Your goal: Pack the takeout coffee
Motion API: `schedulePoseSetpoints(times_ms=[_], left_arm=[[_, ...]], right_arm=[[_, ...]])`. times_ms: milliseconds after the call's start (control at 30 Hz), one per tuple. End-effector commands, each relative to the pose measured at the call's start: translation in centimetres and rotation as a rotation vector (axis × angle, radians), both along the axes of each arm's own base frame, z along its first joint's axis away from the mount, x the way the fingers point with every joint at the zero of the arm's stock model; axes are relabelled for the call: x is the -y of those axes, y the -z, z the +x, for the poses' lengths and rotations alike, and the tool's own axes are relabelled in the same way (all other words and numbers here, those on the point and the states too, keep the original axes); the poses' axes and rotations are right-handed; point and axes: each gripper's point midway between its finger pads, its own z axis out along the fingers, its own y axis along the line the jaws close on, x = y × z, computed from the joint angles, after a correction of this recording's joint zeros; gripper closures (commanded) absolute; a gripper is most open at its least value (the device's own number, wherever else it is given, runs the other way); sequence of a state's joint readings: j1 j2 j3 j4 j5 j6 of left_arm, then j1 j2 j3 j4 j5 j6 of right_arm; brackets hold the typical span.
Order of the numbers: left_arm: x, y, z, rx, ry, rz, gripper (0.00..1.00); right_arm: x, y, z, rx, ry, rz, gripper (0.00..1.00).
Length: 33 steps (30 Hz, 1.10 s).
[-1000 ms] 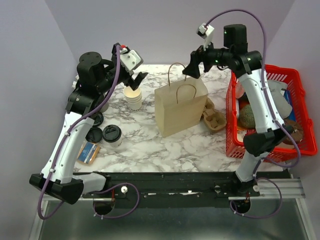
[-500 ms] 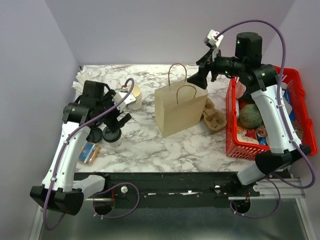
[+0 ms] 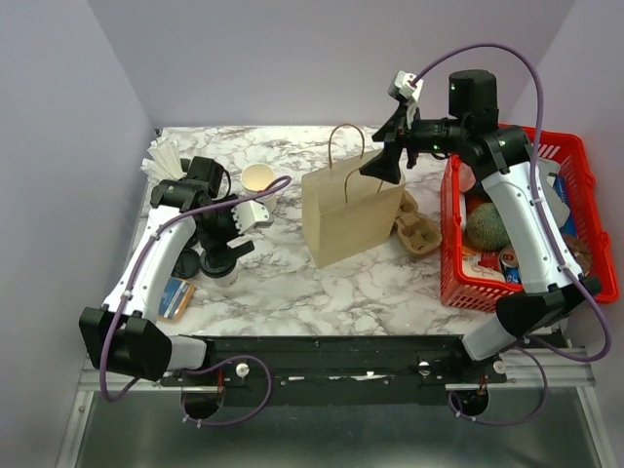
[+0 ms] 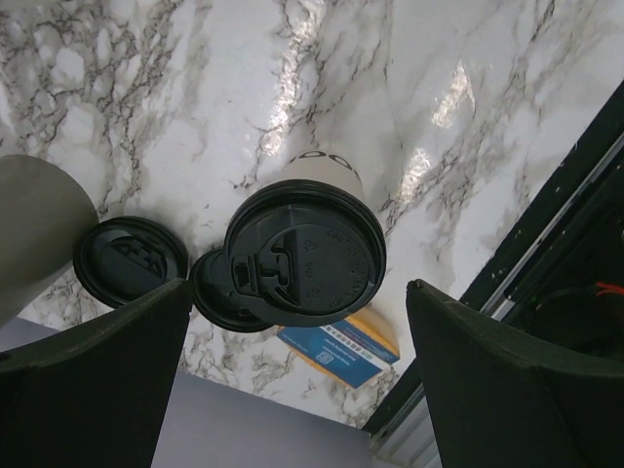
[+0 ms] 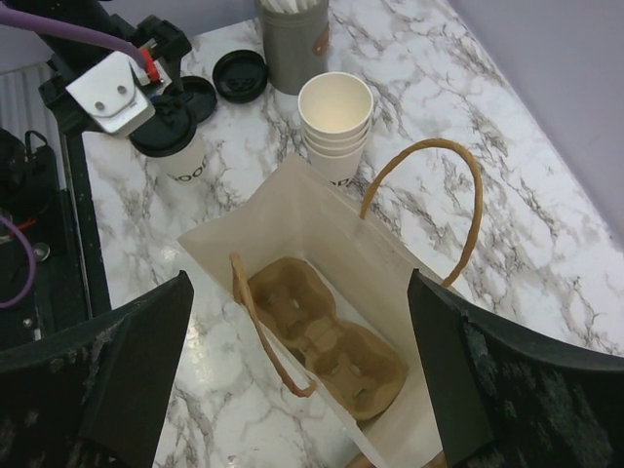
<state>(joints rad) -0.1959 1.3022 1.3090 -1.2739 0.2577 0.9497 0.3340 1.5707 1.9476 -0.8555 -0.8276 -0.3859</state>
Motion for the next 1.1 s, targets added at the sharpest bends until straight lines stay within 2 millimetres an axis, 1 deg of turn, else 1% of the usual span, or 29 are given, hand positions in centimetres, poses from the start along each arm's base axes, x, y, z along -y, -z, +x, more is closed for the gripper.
schedulePoseSetpoints(times_ms=[0, 167, 200, 233, 267, 300, 367, 400, 500, 567, 667, 733, 767, 800, 833, 867, 900, 933, 967, 1000, 1033, 1067], left_arm=[[-1.5, 1.3, -0.7, -0.095, 0.066, 0.076, 0.02], [-1.9, 2.2, -0.2, -0.115, 0.045, 0.082, 0.01], [-2.2, 2.4, 0.9, -0.088, 0.007, 0.098, 0.01], [-2.3, 2.3, 1.2, -0.086, -0.021, 0.102, 0.01], [-2.2, 2.3, 1.3, -0.099, -0.065, 0.098, 0.02], [-2.2, 2.1, 2.0, -0.097, -0.105, 0.098, 0.01], [-2.2, 1.5, 2.5, -0.094, -0.207, 0.080, 0.01], [-1.9, 0.9, 2.5, -0.099, -0.284, 0.047, 0.01], [-1.6, 0.1, 2.3, -0.095, -0.465, -0.012, 0.01], [-2.3, -0.1, 2.3, -0.084, -0.570, -0.003, 0.01], [-2.8, -0.5, 1.7, -0.087, -0.680, -0.017, 0.01], [-3.7, -0.8, 1.1, -0.079, -0.712, -0.004, 0.02], [-4.5, -0.9, 1.0, -0.065, -0.710, 0.028, 0.01], [-5.6, -1.1, 0.4, -0.082, -0.729, 0.040, 0.02], [-6.3, -1.2, 0.1, -0.088, -0.726, 0.044, 0.02], [-7.4, -1.4, -0.1, -0.088, -0.731, 0.055, 0.02], [-8.1, -1.5, -0.6, -0.111, -0.738, 0.061, 0.03], [-9.7, -1.6, -1.1, -0.133, -0.785, 0.056, 0.05], [-10.2, -1.5, -1.4, -0.155, -0.794, 0.052, 0.06], [-10.7, -1.1, -1.9, -0.198, -0.797, 0.057, 0.10], [-11.9, -0.7, -2.4, -0.218, -0.855, 0.063, 0.12], [-12.5, -0.2, -2.5, -0.235, -0.880, 0.064, 0.15]], right_arm=[[-0.1, 0.4, -1.4, -0.014, -0.042, 0.003, 0.00], [0.0, 0.7, -1.5, -0.018, -0.042, -0.005, 0.00], [0.0, 0.7, -1.5, -0.019, -0.040, -0.005, 0.00], [0.0, 0.7, -1.3, -0.020, -0.037, -0.006, 0.00], [0.0, 0.4, -1.3, -0.015, -0.035, -0.003, 0.00], [0.0, 0.4, -1.2, -0.016, -0.032, -0.004, 0.00], [0.1, 0.4, -1.1, -0.013, -0.025, -0.004, 0.00], [0.1, 0.5, -1.1, -0.018, -0.024, -0.007, 0.00], [0.1, 0.8, -1.1, -0.024, -0.021, -0.010, 0.00], [0.1, 1.1, -1.0, -0.032, -0.022, -0.015, 0.00], [0.0, 0.9, -1.0, -0.031, -0.031, -0.010, 0.00], [-0.1, 0.7, -1.0, -0.025, -0.035, -0.007, 0.00], [-0.1, 0.7, -0.9, -0.025, -0.035, -0.007, 0.00], [-0.2, 0.9, -0.8, -0.031, -0.037, -0.009, 0.00], [-0.2, 0.9, -0.8, -0.032, -0.038, -0.008, 0.00], [-0.2, 0.8, -0.8, -0.031, -0.039, -0.007, 0.00], [-0.2, 0.9, -0.7, -0.032, -0.039, -0.007, 0.00], [-0.2, 0.9, -0.8, -0.032, -0.038, -0.008, 0.00], [-0.2, 0.9, -0.8, -0.030, -0.038, -0.008, 0.00], [-0.2, 1.0, -0.8, -0.030, -0.038, -0.010, 0.00], [-0.1, 0.9, -0.8, -0.025, -0.034, -0.011, 0.00], [0.0, 0.9, -0.8, -0.026, -0.030, -0.013, 0.00]])
